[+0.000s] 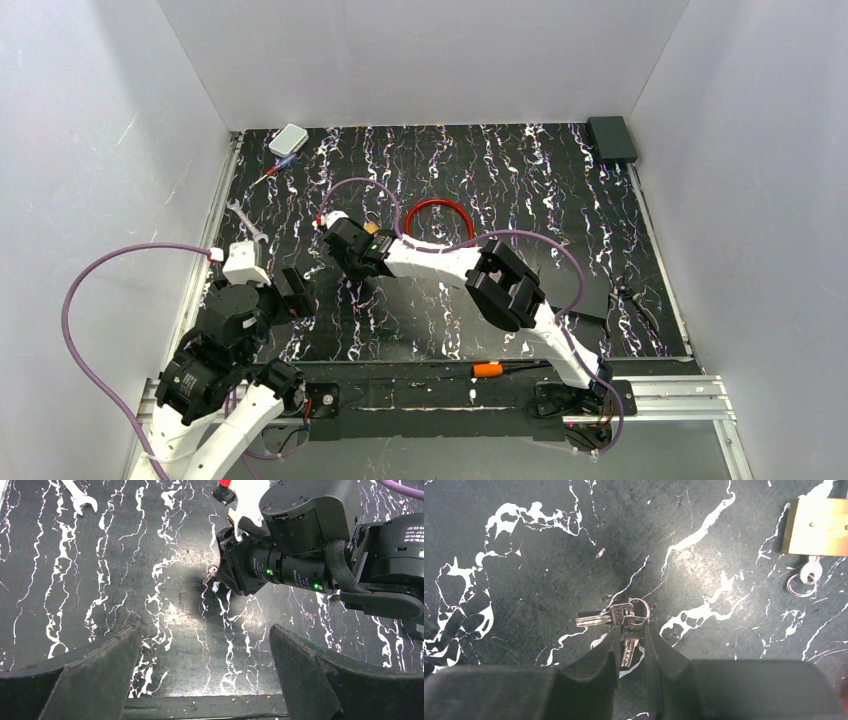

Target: Unlock with the key

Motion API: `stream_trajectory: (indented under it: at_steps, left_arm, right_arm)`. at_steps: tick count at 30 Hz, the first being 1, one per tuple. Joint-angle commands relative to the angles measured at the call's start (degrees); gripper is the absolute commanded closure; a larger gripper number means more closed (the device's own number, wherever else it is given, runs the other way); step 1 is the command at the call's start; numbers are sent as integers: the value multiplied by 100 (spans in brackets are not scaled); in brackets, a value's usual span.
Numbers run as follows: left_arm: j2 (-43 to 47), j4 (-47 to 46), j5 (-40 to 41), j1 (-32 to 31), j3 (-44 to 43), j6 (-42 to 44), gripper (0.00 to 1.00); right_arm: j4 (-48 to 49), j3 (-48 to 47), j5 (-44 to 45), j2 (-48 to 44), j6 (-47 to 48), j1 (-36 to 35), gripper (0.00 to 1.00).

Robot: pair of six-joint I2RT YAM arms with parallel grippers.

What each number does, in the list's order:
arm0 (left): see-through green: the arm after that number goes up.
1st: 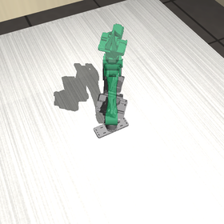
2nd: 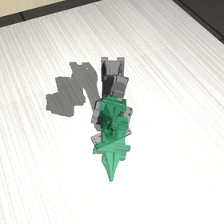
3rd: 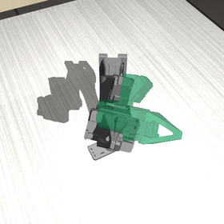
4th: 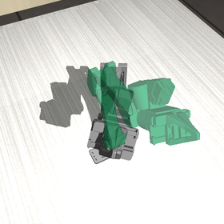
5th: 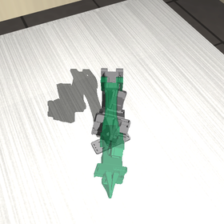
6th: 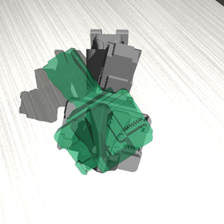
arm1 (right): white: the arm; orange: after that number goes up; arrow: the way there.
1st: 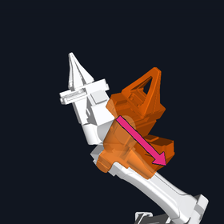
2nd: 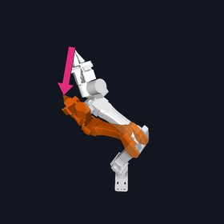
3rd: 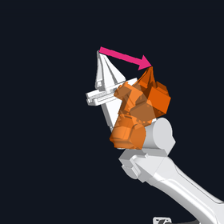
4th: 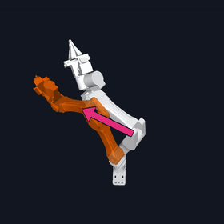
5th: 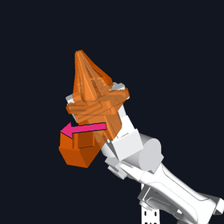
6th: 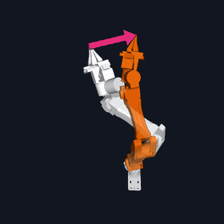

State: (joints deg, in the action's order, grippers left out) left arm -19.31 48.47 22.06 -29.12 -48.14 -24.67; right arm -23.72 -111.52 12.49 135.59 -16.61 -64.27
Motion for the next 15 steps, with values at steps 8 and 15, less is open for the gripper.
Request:
stream_trajectory:
  at_steps: [8, 15]
  left_arm:
    - [8, 117, 200, 28, 24, -7, 2]
    - [7, 132, 232, 33, 17, -21, 2]
  right_arm:
    - [321, 830, 33, -350, 83, -68, 99]
    - [736, 1525, -82, -970, 106, -68, 99]
